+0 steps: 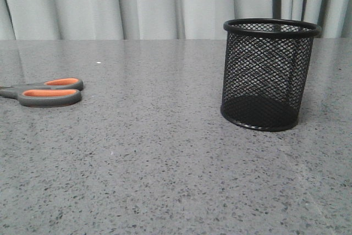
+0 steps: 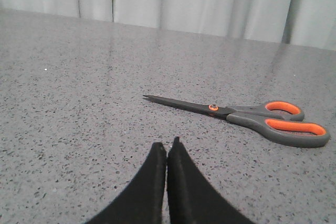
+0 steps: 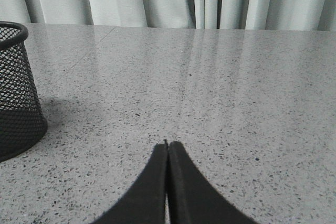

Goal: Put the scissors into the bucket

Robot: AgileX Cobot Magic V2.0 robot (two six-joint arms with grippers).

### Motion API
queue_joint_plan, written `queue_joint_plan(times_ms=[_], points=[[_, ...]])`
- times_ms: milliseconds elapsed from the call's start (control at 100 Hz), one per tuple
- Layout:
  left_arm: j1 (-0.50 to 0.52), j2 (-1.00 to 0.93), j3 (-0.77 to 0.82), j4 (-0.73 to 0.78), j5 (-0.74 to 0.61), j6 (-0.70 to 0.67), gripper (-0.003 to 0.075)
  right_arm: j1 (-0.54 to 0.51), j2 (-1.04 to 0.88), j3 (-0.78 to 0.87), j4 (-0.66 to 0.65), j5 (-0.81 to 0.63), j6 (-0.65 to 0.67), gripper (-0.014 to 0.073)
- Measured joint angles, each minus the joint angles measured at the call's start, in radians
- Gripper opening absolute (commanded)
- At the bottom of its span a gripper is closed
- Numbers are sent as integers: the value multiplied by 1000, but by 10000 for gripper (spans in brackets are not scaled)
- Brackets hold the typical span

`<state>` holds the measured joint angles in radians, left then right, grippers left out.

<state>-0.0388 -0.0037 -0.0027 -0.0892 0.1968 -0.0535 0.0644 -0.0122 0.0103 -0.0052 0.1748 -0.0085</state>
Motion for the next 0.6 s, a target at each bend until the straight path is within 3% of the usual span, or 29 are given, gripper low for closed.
queue_joint_plan(times_ms=[410, 600], points=[[0, 0, 0, 0, -49, 0, -21, 0, 0, 0, 5, -38, 0, -65], [0, 0, 0, -104, -98, 0, -21, 0, 0, 0, 140, -105, 0, -65]])
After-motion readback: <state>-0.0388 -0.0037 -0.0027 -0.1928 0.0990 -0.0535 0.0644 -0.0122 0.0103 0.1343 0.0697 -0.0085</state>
